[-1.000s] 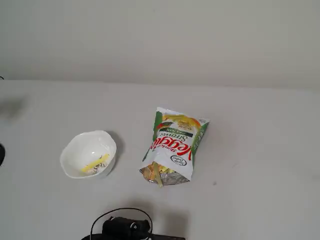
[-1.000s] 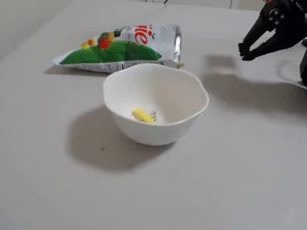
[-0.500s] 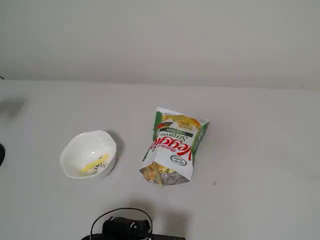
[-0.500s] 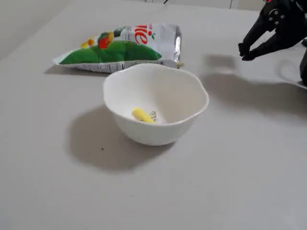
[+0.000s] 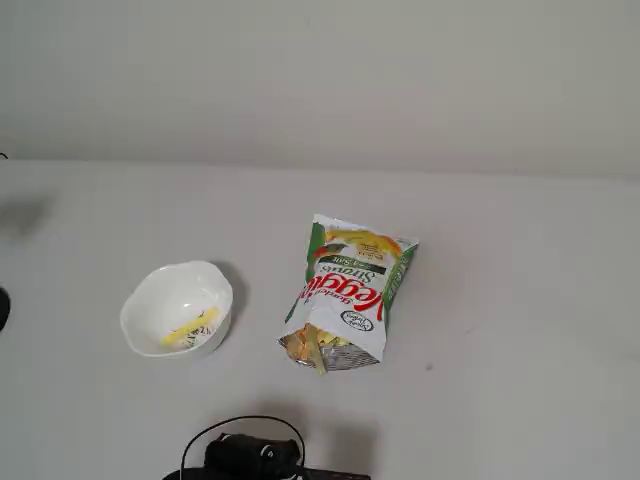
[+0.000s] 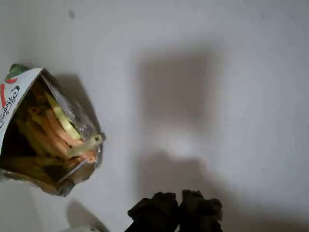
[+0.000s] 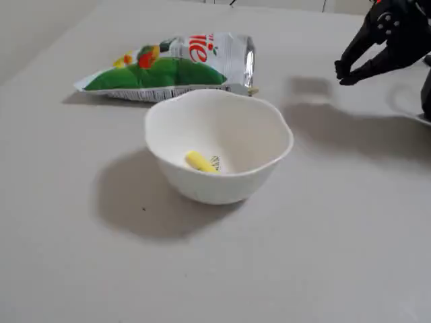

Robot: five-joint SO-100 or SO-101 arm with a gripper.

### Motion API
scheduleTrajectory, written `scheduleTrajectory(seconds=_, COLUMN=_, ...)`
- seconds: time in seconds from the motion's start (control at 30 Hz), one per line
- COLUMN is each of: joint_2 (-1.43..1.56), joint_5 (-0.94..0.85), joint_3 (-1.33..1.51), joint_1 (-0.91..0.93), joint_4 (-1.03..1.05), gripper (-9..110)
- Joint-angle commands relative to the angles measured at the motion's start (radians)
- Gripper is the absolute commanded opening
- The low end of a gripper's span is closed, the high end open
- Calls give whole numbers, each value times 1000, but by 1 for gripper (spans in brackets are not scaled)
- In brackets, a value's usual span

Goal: Pick up veggie straw from inside of open veggie straw packet and place it inside the bowl on the left side of the veggie straw packet

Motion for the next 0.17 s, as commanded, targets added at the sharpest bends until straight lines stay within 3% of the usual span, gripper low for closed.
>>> scheduleTrajectory(seconds=0.0, joint_2=11, joint_5=8, joint_3=2, joint_1=12, joint_4=-5, gripper=0)
scheduleTrajectory(seconds=0.13, joint_2=11, joint_5=8, joint_3=2, joint_1=12, joint_4=-5, gripper=0)
